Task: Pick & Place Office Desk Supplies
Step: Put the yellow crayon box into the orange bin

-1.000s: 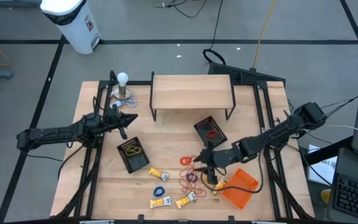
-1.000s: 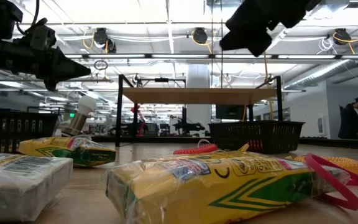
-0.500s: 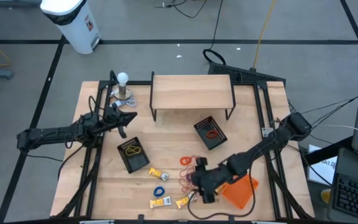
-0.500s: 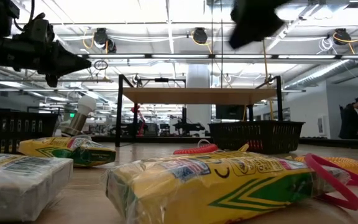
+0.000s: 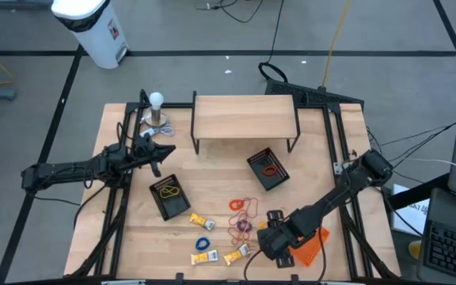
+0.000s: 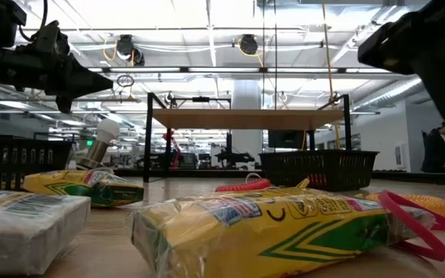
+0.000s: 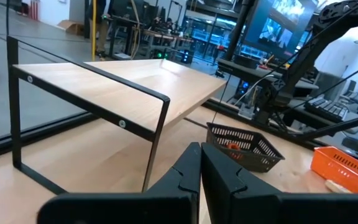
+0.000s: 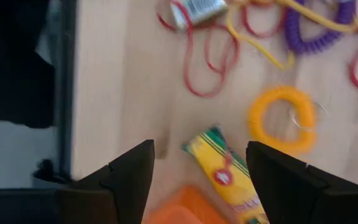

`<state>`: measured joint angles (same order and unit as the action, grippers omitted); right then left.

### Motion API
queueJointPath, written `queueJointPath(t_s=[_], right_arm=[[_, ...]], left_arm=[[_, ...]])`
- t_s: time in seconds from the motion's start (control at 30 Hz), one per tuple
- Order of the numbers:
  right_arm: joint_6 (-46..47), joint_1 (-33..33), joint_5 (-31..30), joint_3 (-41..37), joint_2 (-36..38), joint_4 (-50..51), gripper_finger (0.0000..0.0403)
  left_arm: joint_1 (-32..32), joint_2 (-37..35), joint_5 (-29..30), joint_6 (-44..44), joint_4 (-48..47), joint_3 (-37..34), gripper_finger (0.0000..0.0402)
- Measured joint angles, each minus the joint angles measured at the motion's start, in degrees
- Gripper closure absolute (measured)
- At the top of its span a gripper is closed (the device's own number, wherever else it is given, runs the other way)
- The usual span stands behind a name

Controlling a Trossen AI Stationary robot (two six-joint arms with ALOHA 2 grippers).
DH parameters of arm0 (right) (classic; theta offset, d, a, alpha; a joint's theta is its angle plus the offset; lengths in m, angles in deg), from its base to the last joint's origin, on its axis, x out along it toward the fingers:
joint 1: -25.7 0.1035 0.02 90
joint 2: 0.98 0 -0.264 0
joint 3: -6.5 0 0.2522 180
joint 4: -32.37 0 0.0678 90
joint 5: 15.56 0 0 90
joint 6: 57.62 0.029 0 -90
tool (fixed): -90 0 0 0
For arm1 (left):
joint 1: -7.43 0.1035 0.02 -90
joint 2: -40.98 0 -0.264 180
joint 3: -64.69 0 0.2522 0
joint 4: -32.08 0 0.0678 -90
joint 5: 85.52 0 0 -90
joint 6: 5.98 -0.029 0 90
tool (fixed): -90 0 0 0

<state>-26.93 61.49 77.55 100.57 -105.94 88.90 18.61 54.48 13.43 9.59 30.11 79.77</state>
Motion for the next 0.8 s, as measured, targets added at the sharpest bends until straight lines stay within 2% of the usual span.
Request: queueJointPath(t_s=[0.37, 0.47, 0.67, 0.8], right_arm=[[-3.22, -0.46, -0.03, 0.0, -0.22, -0.41, 0.0142], [-3.35, -0.42, -0.05, 0.0, -2.15, -2.87, 0.0142], [-2.56, -0.05, 0.18, -0.03, -6.35, -1.67, 0.0142], [-1.37, -0.36, 0.03, -0.07, -6.23, -0.1, 0.0142]], left_arm=[[0.04, 0.0, -0.09, -0.02, -0.09, 0.0, 0.0392], [0.04, 0.0, -0.09, 0.0, -0.09, 0.0, 0.0392], [0.04, 0.0, -0.18, 1.25, -1.76, 0.0, 0.0392], [0.04, 0.0, -0.38, 1.21, -2.19, 0.0, 0.0392]])
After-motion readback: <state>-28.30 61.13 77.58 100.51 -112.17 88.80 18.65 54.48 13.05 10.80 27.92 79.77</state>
